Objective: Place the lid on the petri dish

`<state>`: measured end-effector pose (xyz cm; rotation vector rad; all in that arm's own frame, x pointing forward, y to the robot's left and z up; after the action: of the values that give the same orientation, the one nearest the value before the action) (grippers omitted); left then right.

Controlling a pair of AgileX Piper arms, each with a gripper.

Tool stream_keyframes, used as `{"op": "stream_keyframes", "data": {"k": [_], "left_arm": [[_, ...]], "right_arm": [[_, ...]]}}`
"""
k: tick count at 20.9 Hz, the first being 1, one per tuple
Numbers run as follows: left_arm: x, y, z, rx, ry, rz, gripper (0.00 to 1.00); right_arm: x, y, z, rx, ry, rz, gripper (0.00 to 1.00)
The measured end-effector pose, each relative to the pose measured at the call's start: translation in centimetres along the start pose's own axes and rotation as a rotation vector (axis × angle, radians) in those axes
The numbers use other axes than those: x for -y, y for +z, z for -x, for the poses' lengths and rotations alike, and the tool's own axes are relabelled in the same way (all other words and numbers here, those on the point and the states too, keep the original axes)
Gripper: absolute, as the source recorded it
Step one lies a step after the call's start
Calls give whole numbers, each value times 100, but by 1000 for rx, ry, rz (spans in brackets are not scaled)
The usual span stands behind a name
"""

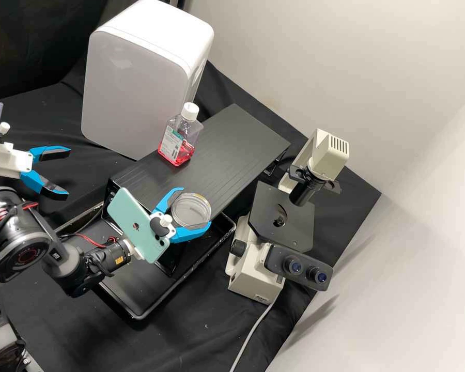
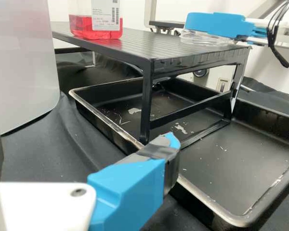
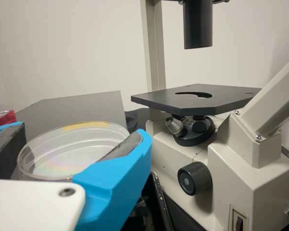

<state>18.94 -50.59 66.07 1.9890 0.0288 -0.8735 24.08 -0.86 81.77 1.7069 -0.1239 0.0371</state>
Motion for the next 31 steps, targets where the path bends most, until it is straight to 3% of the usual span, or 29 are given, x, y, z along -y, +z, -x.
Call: {"op": "stream_keyframes", "data": {"k": [5,8,15,16,23,24,31], "left_arm": [[0,0,0,0,0,0,100],[0,0,0,0,0,0,100],[0,0,0,0,0,0,100],[0,0,0,0,0,0,100],[0,0,0,0,0,0,100],[0,0,0,0,0,0,100],[-7,2,-8,1,4,0,100]], "right_arm": [[-29,7,4,-2,0,4,0],[-107,-11,27,-17,19,4,0],[-163,-9,54,-1,33,4,0],[-163,-9,54,-1,33,4,100],[-156,0,54,10,25,4,100],[-151,7,54,17,20,4,0],[-114,-12,52,13,1,4,0]]}}
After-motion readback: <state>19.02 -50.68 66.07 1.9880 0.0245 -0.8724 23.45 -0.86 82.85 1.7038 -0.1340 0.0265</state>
